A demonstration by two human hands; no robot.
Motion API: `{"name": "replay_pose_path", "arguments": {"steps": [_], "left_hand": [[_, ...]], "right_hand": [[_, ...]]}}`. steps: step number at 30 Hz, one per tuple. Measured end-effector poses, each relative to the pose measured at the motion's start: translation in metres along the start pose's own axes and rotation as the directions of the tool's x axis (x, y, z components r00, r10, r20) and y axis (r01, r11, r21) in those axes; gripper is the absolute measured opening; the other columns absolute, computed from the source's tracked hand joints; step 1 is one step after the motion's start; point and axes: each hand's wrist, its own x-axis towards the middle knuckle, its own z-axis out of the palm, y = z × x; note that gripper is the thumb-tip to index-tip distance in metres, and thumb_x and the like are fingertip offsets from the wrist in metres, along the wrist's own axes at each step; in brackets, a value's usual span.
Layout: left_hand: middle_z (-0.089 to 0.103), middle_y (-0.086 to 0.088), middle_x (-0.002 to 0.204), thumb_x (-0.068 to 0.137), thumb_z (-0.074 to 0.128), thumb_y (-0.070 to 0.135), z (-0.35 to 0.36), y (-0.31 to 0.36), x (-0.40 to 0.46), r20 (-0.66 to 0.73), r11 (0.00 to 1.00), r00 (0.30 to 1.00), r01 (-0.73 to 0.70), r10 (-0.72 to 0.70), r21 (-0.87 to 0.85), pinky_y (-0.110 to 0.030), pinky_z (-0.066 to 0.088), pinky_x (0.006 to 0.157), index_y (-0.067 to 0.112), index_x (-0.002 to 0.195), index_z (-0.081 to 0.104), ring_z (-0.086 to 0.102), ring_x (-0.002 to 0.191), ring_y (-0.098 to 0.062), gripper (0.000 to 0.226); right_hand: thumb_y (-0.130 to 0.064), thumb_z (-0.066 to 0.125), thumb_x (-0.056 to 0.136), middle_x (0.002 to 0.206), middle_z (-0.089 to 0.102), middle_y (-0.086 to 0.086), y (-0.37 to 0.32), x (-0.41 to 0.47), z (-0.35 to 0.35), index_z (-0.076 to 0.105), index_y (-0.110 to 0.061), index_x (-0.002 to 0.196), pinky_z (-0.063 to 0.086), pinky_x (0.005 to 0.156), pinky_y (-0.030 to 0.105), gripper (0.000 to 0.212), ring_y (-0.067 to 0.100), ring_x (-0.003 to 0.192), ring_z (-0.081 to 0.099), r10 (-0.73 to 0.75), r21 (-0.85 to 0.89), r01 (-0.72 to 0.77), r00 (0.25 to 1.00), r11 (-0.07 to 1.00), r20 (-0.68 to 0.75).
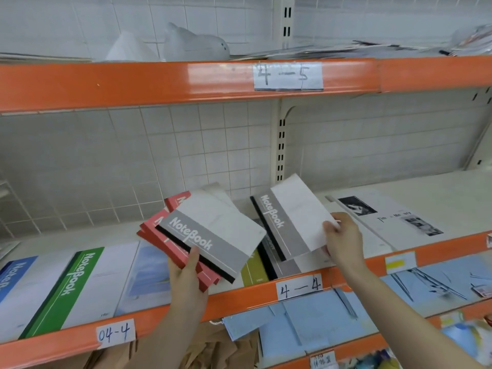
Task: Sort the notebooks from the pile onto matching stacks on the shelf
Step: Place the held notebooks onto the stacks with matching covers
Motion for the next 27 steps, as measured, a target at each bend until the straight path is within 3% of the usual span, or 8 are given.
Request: {"name": "replay_pose_path", "arguments": {"steps": [4,8,10,13,16,19,22,27], "left_hand": [[0.059,0.002,0.129,0.095,0.055,0.013,0.001,-0.001,0.005,-0.094,0.996,0.994,0.044,-0.051,-0.081,-0.037,0.050,0.082,0.032,0.142,0.040,0.058,0.112,-0.020,0.053],[0.060,0.004,0.125,0.095,0.056,0.014,0.002,-0.002,0.006,-0.088,0.997,0.995,0.051,-0.056,-0.057,-0.034,0.050,0.078,0.032,0.141,0.041,0.059,0.109,-0.018,0.052],[0.061,0.003,0.125,0.095,0.055,0.015,0.001,-0.002,0.005,-0.056,0.999,0.997,0.049,-0.050,-0.022,-0.034,0.050,0.078,0.030,0.141,0.040,0.059,0.110,-0.017,0.050],[0.061,0.003,0.125,0.096,0.054,0.017,0.000,-0.002,0.004,-0.030,0.999,0.998,0.051,-0.050,0.010,-0.034,0.050,0.078,0.030,0.141,0.041,0.059,0.108,-0.016,0.049],[0.061,0.002,0.126,0.095,0.055,0.017,0.000,-0.002,0.005,-0.042,0.998,0.997,0.060,-0.059,0.011,-0.035,0.050,0.082,0.029,0.140,0.041,0.059,0.109,-0.017,0.049],[0.060,0.002,0.127,0.095,0.056,0.017,-0.001,-0.003,0.006,-0.064,0.997,0.995,0.076,-0.076,0.002,-0.037,0.050,0.085,0.031,0.140,0.041,0.059,0.110,-0.018,0.050],[0.060,0.002,0.127,0.095,0.056,0.017,0.000,-0.003,0.007,-0.059,0.997,0.995,0.082,-0.081,-0.001,-0.037,0.050,0.084,0.031,0.140,0.042,0.059,0.110,-0.018,0.050],[0.061,0.001,0.125,0.095,0.056,0.016,-0.001,-0.003,0.007,-0.056,0.997,0.995,0.083,-0.082,0.003,-0.036,0.051,0.080,0.030,0.141,0.041,0.059,0.108,-0.019,0.050]], "right_hand": [[-0.008,0.042,0.096,0.082,0.058,0.008,0.011,-0.010,-0.004,0.052,-0.002,0.122,0.054,0.065,0.043,0.028,0.033,0.068,0.062,-0.015,-0.162,0.028,0.996,0.986,0.082],[-0.003,0.044,0.094,0.073,0.055,0.007,0.015,-0.020,0.000,0.054,0.003,0.115,0.038,0.053,0.029,0.024,0.018,0.061,0.050,-0.071,-0.281,0.109,0.987,0.953,0.141],[0.000,0.047,0.090,0.090,0.060,0.017,0.014,-0.022,0.002,0.055,0.005,0.113,0.041,0.064,0.034,0.024,0.026,0.074,0.051,-0.098,-0.414,0.143,0.987,0.899,0.129],[0.000,0.051,0.084,0.113,0.051,0.020,0.017,-0.026,0.005,0.054,0.000,0.117,0.039,0.081,0.041,0.033,0.037,0.102,0.045,-0.153,-0.695,0.173,0.984,0.698,0.092],[-0.005,0.049,0.089,0.121,0.049,0.016,0.013,-0.034,0.014,0.053,-0.002,0.124,0.041,0.088,0.038,0.035,0.033,0.110,0.047,-0.199,-0.579,0.351,0.929,0.736,0.311],[-0.022,0.043,0.098,0.136,0.048,0.008,0.015,-0.044,0.029,0.049,-0.009,0.133,0.035,0.103,0.032,0.038,0.024,0.121,0.046,-0.234,-0.473,0.549,0.787,0.690,0.572],[-0.029,0.036,0.101,0.148,0.038,0.003,0.016,-0.044,0.039,0.040,-0.015,0.142,0.024,0.111,0.029,0.043,0.019,0.134,0.035,-0.237,-0.494,0.565,0.781,0.660,0.577],[-0.031,0.032,0.102,0.149,0.035,0.001,0.015,-0.041,0.048,0.036,-0.018,0.143,0.020,0.114,0.032,0.044,0.015,0.138,0.028,-0.221,-0.542,0.539,0.810,0.644,0.543]]}}
